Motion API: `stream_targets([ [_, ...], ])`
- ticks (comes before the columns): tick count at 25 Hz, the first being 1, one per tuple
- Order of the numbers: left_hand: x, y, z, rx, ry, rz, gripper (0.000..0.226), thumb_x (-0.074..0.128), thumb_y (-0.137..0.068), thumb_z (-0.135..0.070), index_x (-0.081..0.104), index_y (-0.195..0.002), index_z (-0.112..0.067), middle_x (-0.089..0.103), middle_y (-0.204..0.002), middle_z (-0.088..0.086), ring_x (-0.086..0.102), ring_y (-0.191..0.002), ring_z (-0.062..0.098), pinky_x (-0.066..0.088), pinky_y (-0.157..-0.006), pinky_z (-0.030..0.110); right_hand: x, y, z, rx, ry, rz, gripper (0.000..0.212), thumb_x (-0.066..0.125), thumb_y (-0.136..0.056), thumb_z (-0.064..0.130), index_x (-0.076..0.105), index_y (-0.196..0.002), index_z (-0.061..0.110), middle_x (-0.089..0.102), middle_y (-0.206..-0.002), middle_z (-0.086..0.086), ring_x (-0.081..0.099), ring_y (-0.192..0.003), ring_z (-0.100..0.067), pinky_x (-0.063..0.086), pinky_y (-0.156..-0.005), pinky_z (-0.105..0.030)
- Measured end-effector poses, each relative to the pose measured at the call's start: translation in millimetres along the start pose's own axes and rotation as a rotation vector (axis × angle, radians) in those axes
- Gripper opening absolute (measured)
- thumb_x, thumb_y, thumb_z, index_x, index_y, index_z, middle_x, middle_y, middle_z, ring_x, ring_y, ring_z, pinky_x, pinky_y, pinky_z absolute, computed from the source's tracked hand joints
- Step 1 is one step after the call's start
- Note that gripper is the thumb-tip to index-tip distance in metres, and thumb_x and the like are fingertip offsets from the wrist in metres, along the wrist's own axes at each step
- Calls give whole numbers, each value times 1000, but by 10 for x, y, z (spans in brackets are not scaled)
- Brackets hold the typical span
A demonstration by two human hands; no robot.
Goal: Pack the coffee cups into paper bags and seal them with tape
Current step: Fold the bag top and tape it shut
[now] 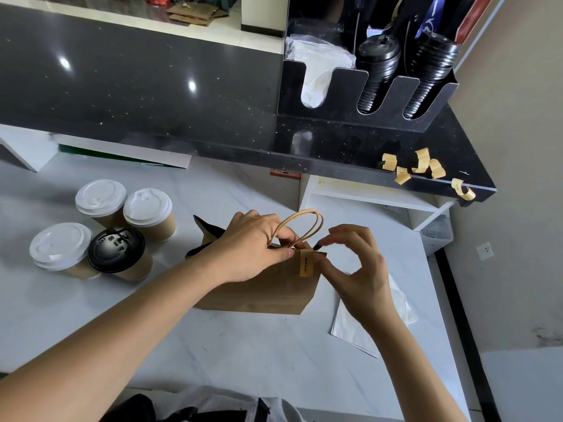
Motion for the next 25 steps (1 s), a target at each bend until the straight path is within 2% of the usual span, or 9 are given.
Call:
stream_targets([
  [3,5,0,1,15,4,-7,17,64,-97,-42,74,-111,-43,63,-105,-13,46,-103,17,39,-94,41,-18,-97,9,35,-54,76,20,86,-80,26,74,-95,34,60,-119,17,57,-121,-6,48,-94,-23],
  [4,10,1,2,21,9,-11,16,65,-96,-42,75,-108,-43,64,-102,-13,46,-101,17,39,-92,40,-19,-120,10,44,-77,121,19,85,-80,32,74,-94,37,59,-121,18,56,-123,-7,46,-95,-22],
  [6,7,10,8,22,43,-31,13,68,-95,-40,77,-104,-41,65,-97,-15,48,-98,17,40,-87,39,-41,-175,-13,43,-79,204,18,83,-80,37,74,-94,43,58,-122,23,54,-125,-8,44,-99,-29],
  [8,-3,14,9,17,73,-51,10,71,-93,-37,78,-100,-37,64,-91,-19,51,-95,16,41,-83,37,-94,-260,-35,-10,19,277,18,83,-81,38,74,-95,44,58,-122,26,53,-125,-4,42,-100,-38],
  [10,-10,15,-4,16,71,-53,9,71,-93,-34,78,-98,-34,59,-83,-23,51,-91,14,37,-80,34,-166,-367,8,-104,180,361,14,78,-82,47,73,-95,45,56,-122,27,49,-119,1,36,-96,-35],
  [13,-20,20,-24,19,73,-52,9,71,-94,-31,79,-98,-34,55,-77,-24,48,-87,11,33,-80,31,-226,-551,126,-253,425,482,17,74,-82,52,74,-94,41,58,-122,17,51,-113,-9,28,-92,-30],
  [16,-29,23,-9,25,87,-62,11,72,-93,-30,79,-96,-36,58,-78,-23,48,-86,11,35,-82,32,-185,-680,214,-260,554,602,23,78,-81,55,76,-95,37,61,-123,13,50,-115,-13,28,-93,-30],
  [20,-26,28,-9,27,81,-57,11,71,-93,-31,79,-97,-37,63,-84,-19,49,-89,13,35,-83,32,-151,-718,242,-245,581,644,27,79,-80,56,76,-97,36,61,-121,16,49,-112,-10,31,-95,-33],
  [25,-22,17,0,30,84,-56,10,71,-93,-31,79,-96,-37,66,-88,-14,50,-87,13,33,-81,30,-101,-690,232,-283,567,617,14,84,-81,44,76,-85,34,65,-112,16,54,-100,-12,36,-91,-35],
])
Point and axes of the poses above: each hand's wrist, its own y-axis away from the middle knuckle, its own x-axis out of the palm, z = x × y, the point moved 1 cm from there along -y, towards the middle knuckle
